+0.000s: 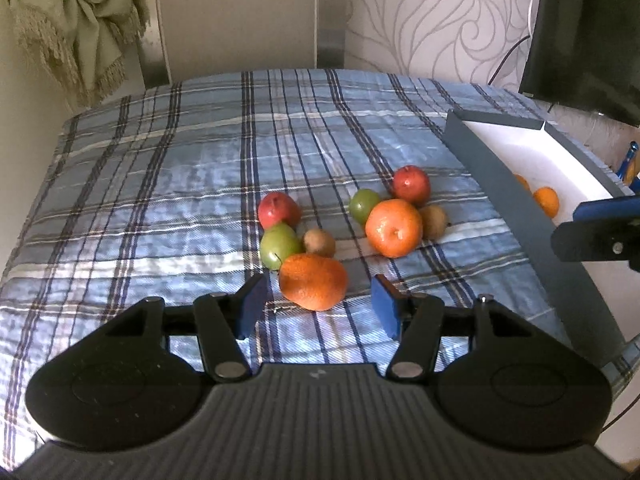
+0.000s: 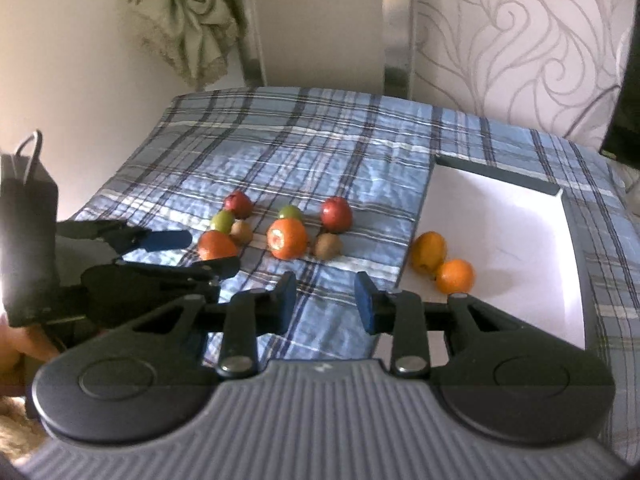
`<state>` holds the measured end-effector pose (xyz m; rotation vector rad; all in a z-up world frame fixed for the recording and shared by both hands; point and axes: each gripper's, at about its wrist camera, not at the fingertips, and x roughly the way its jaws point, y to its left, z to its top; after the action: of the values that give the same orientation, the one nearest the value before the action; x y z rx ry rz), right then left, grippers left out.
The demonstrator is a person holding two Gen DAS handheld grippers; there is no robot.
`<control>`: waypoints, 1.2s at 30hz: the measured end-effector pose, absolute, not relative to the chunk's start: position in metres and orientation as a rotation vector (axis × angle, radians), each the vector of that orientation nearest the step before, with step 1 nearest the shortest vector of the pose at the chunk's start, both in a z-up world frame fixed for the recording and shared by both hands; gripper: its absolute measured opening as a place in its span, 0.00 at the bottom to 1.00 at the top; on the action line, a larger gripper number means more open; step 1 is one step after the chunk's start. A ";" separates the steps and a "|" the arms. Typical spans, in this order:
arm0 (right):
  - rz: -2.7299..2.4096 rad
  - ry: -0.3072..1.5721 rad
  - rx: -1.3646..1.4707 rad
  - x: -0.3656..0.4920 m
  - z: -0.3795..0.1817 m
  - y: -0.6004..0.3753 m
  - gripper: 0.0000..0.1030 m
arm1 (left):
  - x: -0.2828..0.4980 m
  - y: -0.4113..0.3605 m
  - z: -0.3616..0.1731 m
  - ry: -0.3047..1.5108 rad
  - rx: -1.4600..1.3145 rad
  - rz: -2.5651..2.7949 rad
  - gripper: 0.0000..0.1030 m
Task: Organize fruits
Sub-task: 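Grasp a large orange with the left tool while the right tool grasps another orange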
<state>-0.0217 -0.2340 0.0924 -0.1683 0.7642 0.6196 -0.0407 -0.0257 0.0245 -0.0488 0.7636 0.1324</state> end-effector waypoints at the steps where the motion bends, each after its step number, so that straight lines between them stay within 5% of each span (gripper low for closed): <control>1: 0.614 0.768 -0.166 -0.021 0.092 -0.235 0.34 | -0.039 -0.025 0.023 0.765 -0.049 0.128 0.56; 7: 0.616 0.777 -0.183 -0.019 0.088 -0.227 0.34 | -0.034 -0.020 0.020 0.766 -0.054 0.111 0.42; 36: 0.593 0.843 -0.389 0.031 0.035 -0.112 0.38 | -0.068 0.026 0.033 0.762 -0.054 0.092 0.41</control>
<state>0.0312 -0.1120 0.0350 -0.3894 0.8431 0.5925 -0.0681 0.0264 0.0333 -0.0538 0.7623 0.0921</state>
